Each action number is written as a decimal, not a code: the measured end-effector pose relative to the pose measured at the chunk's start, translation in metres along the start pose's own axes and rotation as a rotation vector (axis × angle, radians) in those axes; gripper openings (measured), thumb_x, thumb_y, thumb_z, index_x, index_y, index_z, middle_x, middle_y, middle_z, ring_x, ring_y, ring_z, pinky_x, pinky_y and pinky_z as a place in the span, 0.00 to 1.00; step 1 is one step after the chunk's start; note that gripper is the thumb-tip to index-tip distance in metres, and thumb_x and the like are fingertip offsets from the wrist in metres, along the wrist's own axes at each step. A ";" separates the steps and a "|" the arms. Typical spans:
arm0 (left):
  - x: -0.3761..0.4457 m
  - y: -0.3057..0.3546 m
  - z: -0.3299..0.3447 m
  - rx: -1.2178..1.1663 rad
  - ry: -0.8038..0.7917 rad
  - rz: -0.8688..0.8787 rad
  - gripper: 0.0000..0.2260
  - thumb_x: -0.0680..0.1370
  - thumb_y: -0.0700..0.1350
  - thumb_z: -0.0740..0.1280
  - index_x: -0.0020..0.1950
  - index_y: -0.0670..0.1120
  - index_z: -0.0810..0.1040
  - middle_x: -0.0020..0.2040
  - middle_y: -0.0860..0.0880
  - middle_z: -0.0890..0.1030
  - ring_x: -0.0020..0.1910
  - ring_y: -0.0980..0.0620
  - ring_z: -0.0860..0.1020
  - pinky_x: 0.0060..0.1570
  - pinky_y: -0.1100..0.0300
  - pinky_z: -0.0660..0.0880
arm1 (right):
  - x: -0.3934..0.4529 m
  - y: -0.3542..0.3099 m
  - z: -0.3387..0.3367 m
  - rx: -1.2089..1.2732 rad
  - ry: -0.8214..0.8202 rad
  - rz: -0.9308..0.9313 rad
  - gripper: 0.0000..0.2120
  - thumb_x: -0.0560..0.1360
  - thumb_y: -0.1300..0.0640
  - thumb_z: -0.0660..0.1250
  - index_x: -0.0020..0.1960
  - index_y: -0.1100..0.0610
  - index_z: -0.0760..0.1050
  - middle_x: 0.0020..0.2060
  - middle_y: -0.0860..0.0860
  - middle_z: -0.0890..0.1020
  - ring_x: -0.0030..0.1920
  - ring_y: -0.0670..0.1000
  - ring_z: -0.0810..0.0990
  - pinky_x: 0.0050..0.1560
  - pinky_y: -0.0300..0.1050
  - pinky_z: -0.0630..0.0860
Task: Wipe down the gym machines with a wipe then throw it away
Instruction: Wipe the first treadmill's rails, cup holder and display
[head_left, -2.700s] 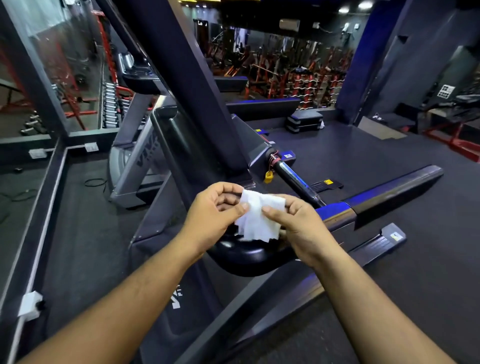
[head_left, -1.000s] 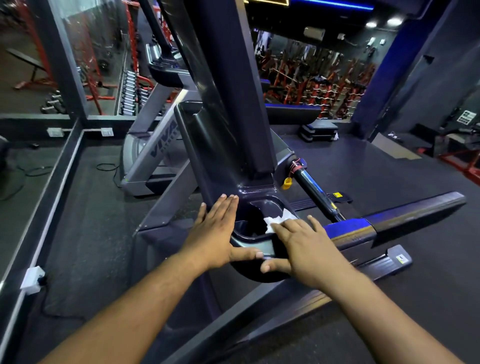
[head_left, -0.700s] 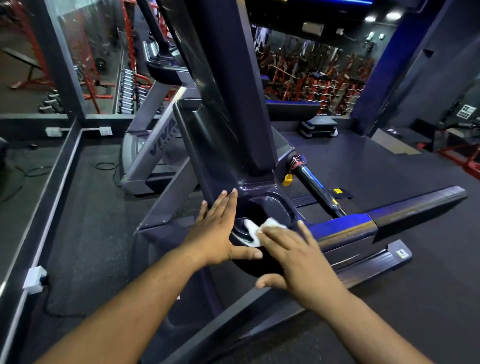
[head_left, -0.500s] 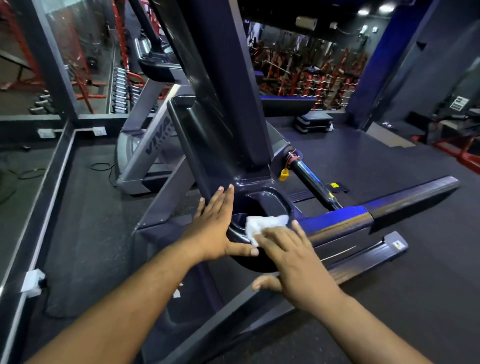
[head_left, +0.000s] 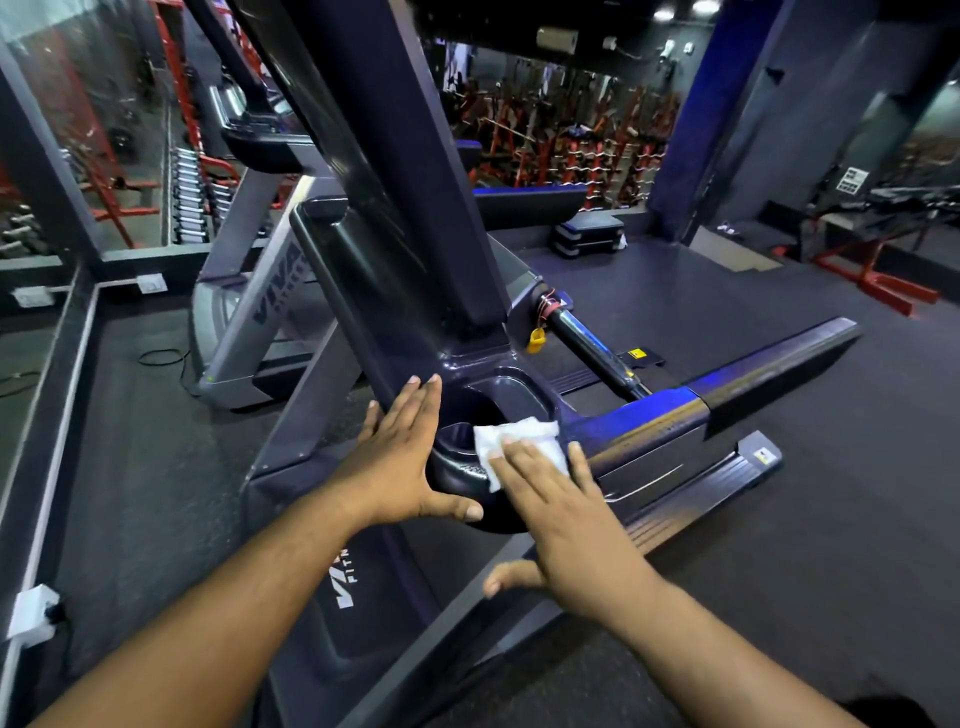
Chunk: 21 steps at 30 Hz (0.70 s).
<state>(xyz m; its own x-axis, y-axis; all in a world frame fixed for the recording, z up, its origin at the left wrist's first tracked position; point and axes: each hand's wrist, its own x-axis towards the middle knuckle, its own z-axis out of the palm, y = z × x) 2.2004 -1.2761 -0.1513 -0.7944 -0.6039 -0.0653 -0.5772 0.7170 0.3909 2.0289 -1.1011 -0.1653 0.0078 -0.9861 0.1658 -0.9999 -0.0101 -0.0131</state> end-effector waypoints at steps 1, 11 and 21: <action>0.000 0.000 0.000 -0.001 0.000 -0.004 0.67 0.61 0.81 0.64 0.80 0.49 0.27 0.77 0.57 0.26 0.75 0.61 0.24 0.79 0.46 0.33 | 0.001 -0.003 -0.001 0.004 0.003 -0.012 0.57 0.64 0.17 0.50 0.82 0.53 0.56 0.81 0.51 0.59 0.81 0.48 0.54 0.78 0.62 0.43; 0.000 0.003 0.004 0.015 0.063 -0.040 0.65 0.57 0.88 0.46 0.81 0.50 0.29 0.82 0.55 0.32 0.78 0.60 0.28 0.80 0.44 0.36 | 0.079 0.070 -0.038 0.368 -0.203 0.250 0.45 0.74 0.24 0.52 0.81 0.51 0.55 0.82 0.48 0.55 0.81 0.50 0.54 0.79 0.61 0.46; 0.003 0.001 0.006 0.035 0.095 -0.088 0.70 0.52 0.90 0.46 0.81 0.49 0.28 0.80 0.54 0.28 0.77 0.58 0.27 0.80 0.45 0.35 | 0.073 0.058 -0.039 0.244 -0.250 0.287 0.52 0.71 0.24 0.55 0.83 0.54 0.46 0.82 0.49 0.51 0.80 0.54 0.56 0.80 0.54 0.49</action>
<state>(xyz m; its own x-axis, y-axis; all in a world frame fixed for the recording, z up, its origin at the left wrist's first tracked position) 2.1961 -1.2748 -0.1569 -0.7202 -0.6937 -0.0103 -0.6511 0.6707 0.3552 1.9704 -1.1669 -0.1154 -0.2358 -0.9643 -0.1209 -0.9298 0.2600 -0.2605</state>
